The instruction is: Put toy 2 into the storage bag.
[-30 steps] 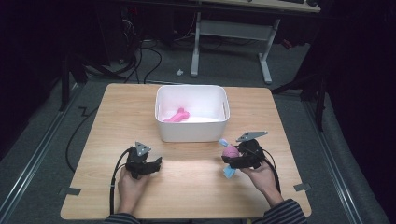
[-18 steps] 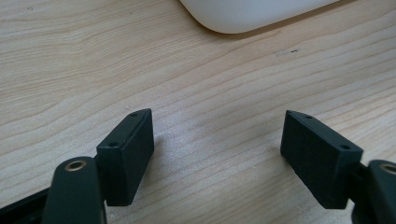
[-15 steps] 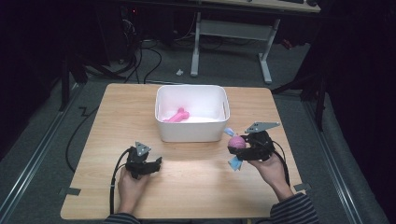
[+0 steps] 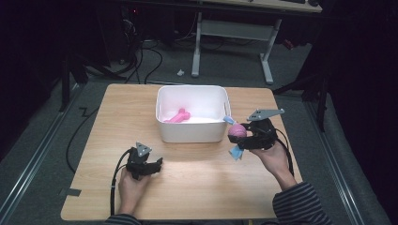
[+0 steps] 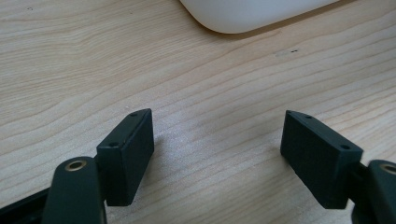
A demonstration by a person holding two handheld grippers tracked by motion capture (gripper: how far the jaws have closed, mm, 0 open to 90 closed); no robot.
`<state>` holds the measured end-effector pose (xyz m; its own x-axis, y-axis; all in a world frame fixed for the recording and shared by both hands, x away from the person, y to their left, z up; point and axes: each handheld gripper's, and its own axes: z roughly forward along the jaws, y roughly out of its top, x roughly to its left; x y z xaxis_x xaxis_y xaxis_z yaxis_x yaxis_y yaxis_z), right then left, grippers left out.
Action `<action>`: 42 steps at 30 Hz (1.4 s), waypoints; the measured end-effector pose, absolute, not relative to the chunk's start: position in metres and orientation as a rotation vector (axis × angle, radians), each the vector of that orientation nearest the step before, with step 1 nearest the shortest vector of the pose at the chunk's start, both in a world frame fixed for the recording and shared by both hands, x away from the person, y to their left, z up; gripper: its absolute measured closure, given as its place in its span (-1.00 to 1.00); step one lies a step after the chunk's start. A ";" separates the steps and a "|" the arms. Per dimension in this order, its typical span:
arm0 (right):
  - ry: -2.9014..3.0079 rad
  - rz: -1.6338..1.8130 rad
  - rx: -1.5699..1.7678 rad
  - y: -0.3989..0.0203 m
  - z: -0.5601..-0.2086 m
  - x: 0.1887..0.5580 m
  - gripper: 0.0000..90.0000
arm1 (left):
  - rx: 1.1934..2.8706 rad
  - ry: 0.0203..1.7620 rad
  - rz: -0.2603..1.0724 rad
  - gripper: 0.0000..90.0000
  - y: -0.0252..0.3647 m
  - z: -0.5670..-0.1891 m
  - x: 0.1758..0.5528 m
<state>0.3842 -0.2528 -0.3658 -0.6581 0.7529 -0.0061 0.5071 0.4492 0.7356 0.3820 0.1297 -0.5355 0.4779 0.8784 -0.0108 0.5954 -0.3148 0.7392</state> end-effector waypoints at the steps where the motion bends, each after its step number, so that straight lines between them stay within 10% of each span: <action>1: 2.370 1.039 1.068 -0.252 -0.364 0.386 -0.26 | 2.034 1.216 0.524 -0.42 0.130 -0.536 0.382; 42: 2.530 0.955 1.095 -0.187 -0.358 0.487 -0.26 | 2.034 1.216 0.522 -0.42 0.130 -0.536 0.382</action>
